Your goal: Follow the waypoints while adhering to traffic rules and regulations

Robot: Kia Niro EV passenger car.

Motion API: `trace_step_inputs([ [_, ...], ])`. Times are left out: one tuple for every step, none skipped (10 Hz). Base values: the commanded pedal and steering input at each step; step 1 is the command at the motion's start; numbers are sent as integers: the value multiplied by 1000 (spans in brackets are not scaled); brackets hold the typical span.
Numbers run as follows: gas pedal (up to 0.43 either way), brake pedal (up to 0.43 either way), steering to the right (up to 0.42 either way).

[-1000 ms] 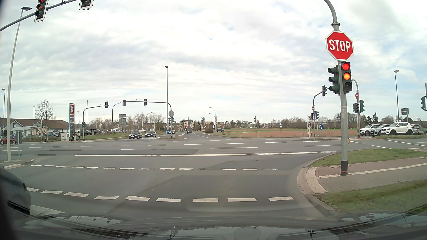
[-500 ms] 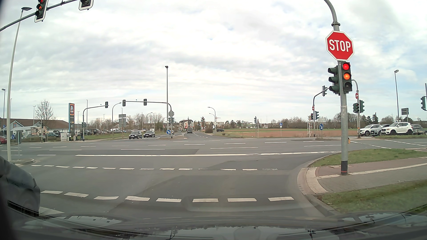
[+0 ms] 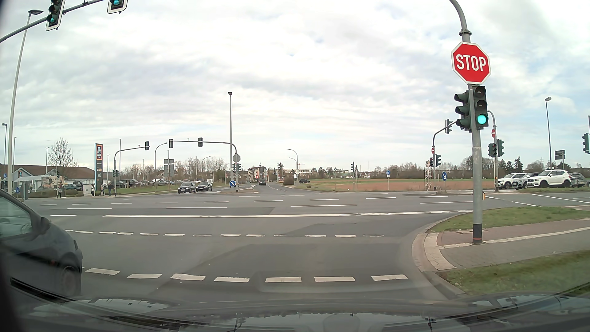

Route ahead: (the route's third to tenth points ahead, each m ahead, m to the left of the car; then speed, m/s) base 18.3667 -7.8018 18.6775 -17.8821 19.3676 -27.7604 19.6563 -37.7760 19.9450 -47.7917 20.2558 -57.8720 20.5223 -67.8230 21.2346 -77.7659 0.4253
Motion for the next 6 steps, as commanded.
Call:
trace_step_inputs([
  [150,0,-1],
  [169,0,-1],
  [197,0,-1],
  [220,0,-1],
  [228,0,-1],
  [248,0,-1],
])
